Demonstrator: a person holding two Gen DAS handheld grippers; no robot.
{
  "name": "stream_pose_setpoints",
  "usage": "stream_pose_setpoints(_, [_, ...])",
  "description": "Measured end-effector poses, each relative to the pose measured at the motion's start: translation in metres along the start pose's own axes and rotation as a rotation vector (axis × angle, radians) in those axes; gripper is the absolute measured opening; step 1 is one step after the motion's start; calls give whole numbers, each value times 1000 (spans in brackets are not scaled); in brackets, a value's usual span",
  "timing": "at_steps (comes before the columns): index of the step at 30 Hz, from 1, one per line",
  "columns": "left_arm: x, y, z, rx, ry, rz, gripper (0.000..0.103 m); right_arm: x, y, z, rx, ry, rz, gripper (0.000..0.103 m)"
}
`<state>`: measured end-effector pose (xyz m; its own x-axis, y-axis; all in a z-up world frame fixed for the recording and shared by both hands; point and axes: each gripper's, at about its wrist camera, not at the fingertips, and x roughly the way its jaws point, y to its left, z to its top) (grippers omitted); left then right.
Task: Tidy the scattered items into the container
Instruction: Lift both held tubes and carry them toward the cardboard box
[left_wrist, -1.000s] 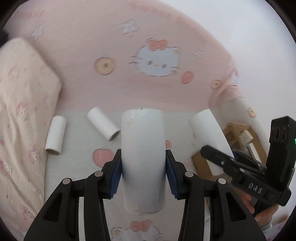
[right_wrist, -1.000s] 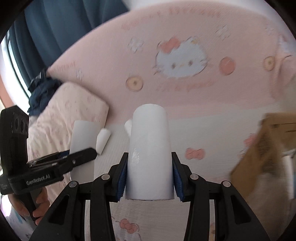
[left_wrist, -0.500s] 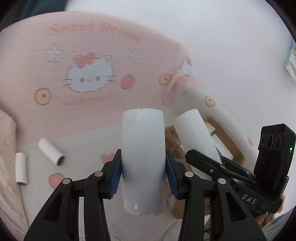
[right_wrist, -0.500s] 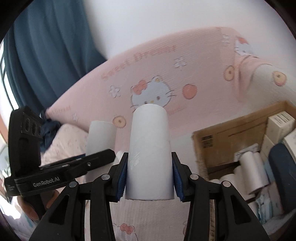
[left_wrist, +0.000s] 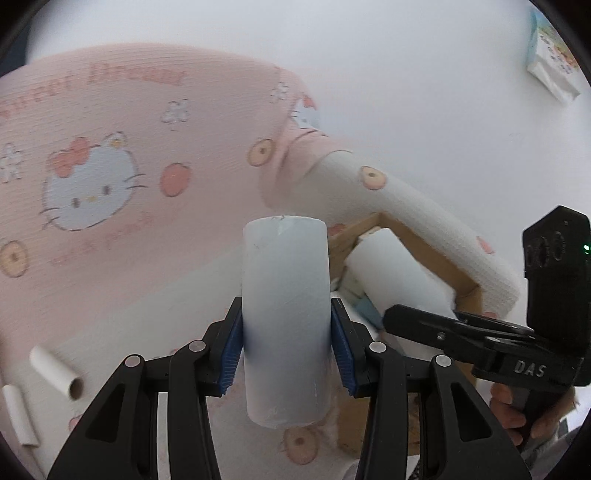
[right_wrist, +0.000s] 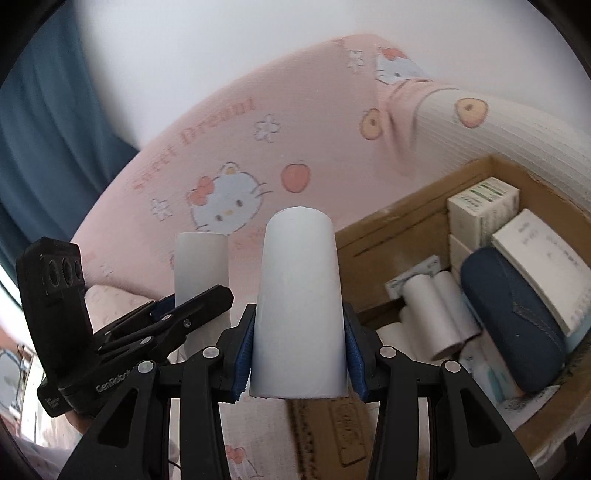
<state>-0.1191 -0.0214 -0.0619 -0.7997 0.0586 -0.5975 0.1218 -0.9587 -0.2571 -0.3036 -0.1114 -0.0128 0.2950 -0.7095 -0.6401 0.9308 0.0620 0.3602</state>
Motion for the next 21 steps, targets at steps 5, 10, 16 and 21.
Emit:
stream_pose_setpoints(5, [10, -1, 14, 23, 38, -58, 48, 2, -12, 2, 33, 53, -30, 41])
stream_pose_setpoints(10, [27, -9, 36, 63, 107, -139, 48, 3, -28, 4, 73, 142, -22, 41])
stream_pose_setpoints(16, [59, -34, 51, 132, 228, -223, 48, 39, -37, 17, 71, 386, -42, 41])
stream_pose_setpoints(21, [93, -28, 54, 68, 335, -236, 48, 76, -42, 16, 59, 534, -13, 41])
